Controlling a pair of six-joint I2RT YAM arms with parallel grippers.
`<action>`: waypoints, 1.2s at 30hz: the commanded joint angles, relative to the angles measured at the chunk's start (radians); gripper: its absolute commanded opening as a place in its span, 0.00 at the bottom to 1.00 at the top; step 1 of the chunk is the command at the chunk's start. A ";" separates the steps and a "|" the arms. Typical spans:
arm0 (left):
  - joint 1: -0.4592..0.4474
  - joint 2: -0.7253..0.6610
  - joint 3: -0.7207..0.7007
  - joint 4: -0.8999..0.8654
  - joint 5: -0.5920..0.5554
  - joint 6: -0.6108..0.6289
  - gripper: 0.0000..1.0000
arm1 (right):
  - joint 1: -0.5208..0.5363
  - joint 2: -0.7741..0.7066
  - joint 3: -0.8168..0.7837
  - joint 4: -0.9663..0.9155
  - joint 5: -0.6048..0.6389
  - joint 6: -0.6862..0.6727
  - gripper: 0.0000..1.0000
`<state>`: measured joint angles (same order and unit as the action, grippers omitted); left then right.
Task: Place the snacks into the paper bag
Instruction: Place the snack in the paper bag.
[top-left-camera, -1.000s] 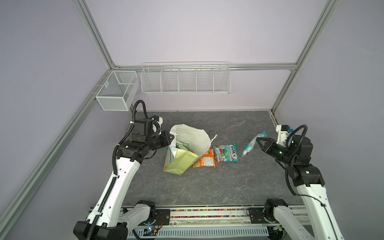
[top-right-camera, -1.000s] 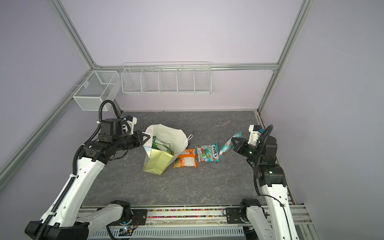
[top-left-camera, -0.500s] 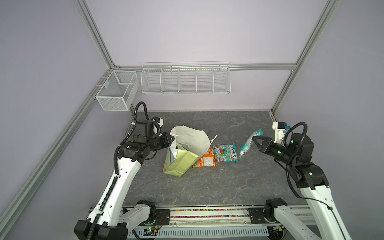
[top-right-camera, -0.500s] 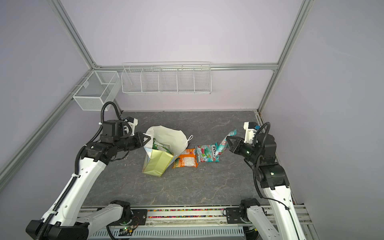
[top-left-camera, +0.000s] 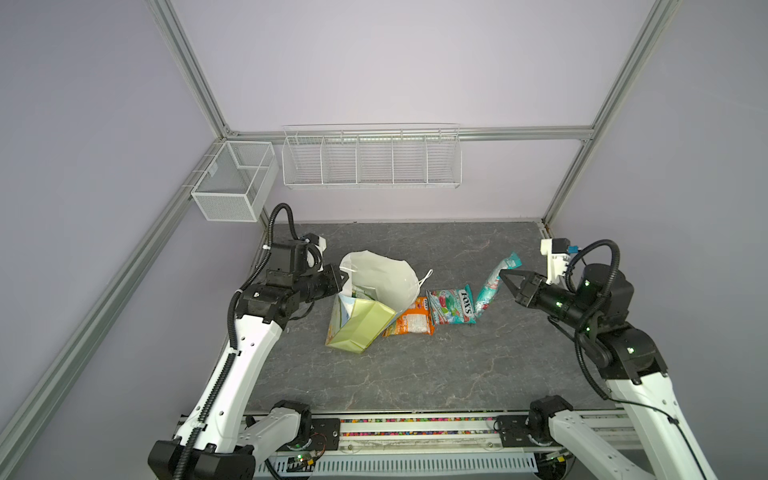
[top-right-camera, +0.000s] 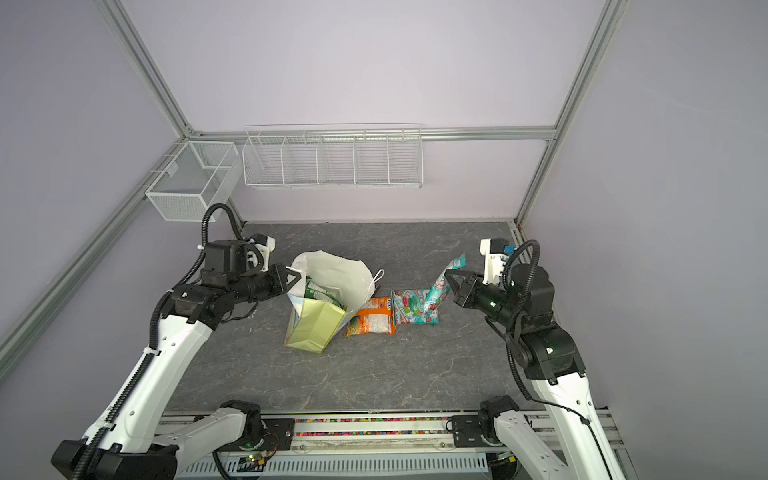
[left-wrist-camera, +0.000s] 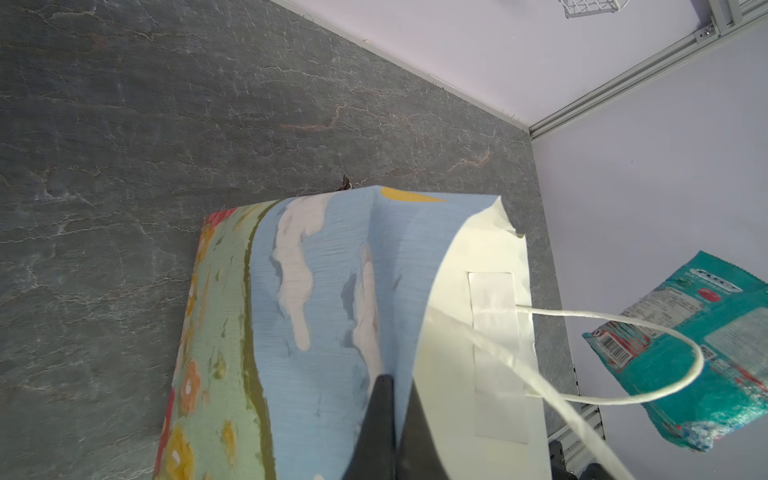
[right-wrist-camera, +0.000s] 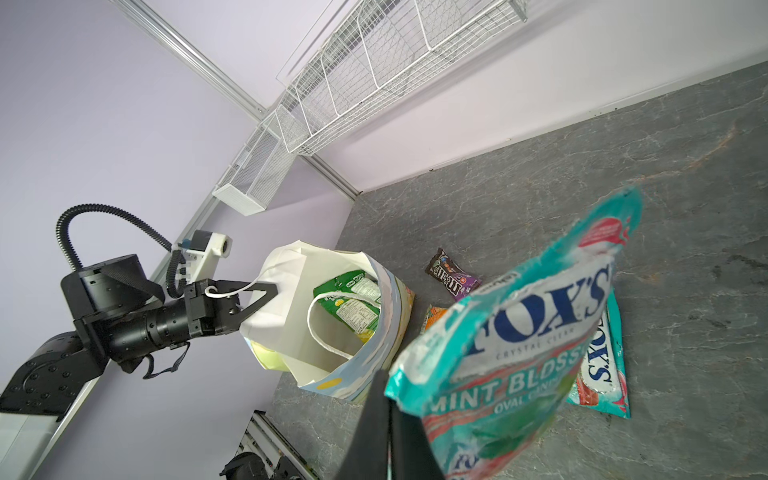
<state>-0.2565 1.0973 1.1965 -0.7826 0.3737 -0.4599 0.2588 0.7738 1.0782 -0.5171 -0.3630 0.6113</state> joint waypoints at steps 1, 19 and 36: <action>-0.003 -0.025 0.003 0.063 0.001 0.012 0.00 | 0.021 0.005 0.049 0.028 0.008 -0.033 0.07; -0.002 -0.027 0.026 0.031 -0.018 0.036 0.00 | 0.162 0.087 0.164 0.035 0.052 -0.064 0.07; -0.003 -0.024 0.028 0.021 -0.020 0.047 0.00 | 0.325 0.195 0.288 0.043 0.114 -0.115 0.07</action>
<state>-0.2565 1.0935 1.1965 -0.7876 0.3515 -0.4324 0.5625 0.9638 1.3270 -0.5270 -0.2695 0.5285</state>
